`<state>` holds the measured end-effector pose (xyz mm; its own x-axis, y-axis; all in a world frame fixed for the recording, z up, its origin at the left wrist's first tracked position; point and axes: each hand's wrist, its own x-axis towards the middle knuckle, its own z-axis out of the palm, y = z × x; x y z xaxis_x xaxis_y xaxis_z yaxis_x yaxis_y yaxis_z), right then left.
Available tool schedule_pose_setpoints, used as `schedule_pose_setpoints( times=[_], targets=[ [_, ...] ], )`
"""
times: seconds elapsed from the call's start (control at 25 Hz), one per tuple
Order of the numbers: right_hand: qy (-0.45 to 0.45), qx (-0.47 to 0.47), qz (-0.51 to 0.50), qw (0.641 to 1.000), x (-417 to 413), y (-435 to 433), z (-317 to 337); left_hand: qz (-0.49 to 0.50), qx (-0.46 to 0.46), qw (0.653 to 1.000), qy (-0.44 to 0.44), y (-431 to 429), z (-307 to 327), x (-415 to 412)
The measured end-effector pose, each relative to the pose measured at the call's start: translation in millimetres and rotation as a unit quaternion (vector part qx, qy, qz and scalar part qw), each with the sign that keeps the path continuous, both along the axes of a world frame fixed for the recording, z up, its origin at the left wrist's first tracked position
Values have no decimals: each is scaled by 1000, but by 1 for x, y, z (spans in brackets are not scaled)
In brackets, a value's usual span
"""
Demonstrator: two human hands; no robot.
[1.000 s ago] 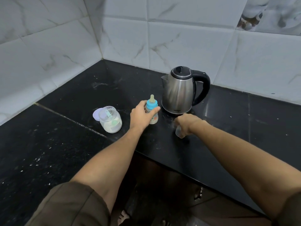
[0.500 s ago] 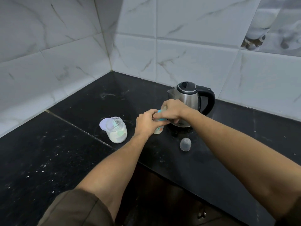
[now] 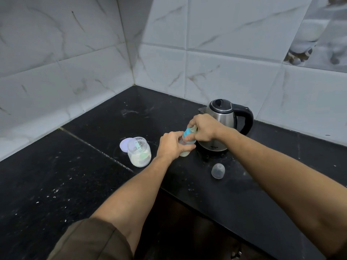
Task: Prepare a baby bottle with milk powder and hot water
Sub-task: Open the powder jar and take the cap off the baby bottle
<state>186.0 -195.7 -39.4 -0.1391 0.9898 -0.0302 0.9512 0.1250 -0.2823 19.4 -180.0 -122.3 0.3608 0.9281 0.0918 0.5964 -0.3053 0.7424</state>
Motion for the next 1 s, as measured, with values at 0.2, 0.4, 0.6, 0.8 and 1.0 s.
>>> schedule_pose_setpoints(
  times=[0.2,0.4,0.6,0.8,1.0],
  targets=[
    [-23,17,74,997,7,-10,-4,-28,-3,1000,6,-3,-3,-1],
    [-53,-21,74,996,10,-14,-2,-38,-9,999,38,-5,-2,-2],
    [75,-133,-95,984,1,-13,-2,-11,14,999,50,-10,4,3],
    [62,-84,-83,991,-10,-7,-1,9,27,999,26,-3,8,-1],
    [-7,-48,51,998,-5,-1,5,8,-2,1000,17,1,9,-6]
  ],
)
